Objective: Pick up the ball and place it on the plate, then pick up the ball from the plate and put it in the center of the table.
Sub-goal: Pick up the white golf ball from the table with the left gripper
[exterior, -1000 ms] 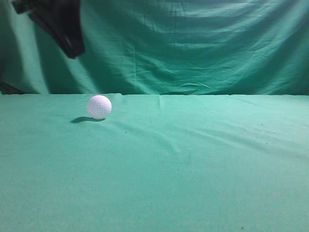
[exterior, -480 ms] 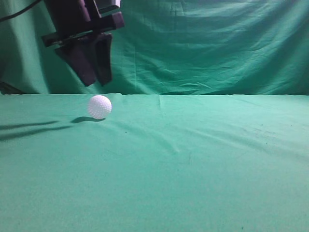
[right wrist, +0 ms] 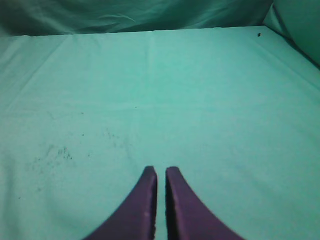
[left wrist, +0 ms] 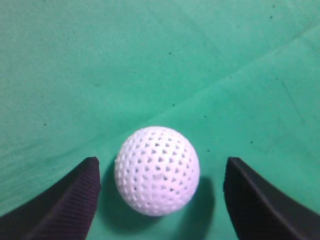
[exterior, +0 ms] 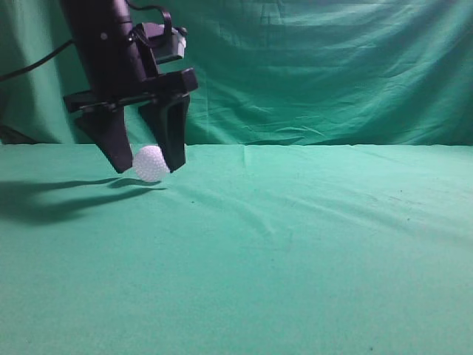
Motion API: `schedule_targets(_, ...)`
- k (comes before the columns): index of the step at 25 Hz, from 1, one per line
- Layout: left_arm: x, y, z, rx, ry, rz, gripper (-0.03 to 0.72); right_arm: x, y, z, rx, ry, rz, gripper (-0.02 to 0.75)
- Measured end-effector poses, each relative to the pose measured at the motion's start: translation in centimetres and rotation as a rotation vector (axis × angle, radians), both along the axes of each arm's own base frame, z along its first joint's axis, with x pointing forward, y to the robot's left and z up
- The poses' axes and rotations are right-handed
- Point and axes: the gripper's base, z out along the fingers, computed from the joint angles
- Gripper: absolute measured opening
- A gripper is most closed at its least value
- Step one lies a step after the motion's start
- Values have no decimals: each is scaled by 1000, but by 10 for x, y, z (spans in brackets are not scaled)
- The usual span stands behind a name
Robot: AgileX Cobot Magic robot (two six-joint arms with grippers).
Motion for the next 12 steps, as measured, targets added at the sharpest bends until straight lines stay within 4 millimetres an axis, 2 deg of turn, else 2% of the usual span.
schedule_targets(5, 3, -1, -3, -4, -20, 4, 512, 0, 0, 0, 0, 0, 0, 55)
schedule_targets(6, 4, -1, -4, -3, -18, 5, 471, 0, 0, 0, 0, 0, 0, 55)
schedule_targets(8, 4, -1, -4, -3, -25, 5, 486, 0, 0, 0, 0, 0, 0, 55)
schedule_targets(11, 4, -1, -4, -2, -27, 5, 326, 0, 0, 0, 0, 0, 0, 55)
schedule_targets(12, 4, -1, -4, -2, -27, 5, 304, 0, 0, 0, 0, 0, 0, 55)
